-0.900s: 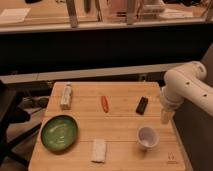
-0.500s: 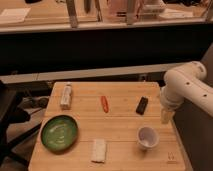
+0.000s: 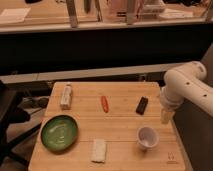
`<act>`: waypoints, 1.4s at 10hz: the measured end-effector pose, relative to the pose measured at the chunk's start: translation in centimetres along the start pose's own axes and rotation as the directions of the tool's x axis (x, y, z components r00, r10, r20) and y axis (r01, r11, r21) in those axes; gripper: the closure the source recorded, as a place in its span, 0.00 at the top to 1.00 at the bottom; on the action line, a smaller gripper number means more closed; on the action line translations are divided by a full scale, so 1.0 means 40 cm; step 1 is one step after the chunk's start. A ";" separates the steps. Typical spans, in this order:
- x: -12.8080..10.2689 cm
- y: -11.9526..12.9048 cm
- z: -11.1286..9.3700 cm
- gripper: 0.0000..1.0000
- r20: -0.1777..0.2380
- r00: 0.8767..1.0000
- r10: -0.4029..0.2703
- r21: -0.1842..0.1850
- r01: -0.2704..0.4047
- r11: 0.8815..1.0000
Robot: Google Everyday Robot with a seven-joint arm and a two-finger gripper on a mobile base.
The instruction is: Place the eraser on the white sponge
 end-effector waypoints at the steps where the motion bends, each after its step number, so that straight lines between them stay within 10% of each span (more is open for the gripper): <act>1: 0.000 0.000 0.000 0.80 0.000 1.000 0.000 0.000 0.000 1.000; 14: -0.022 -0.091 0.041 0.80 -0.001 0.997 -0.073 0.027 0.073 0.997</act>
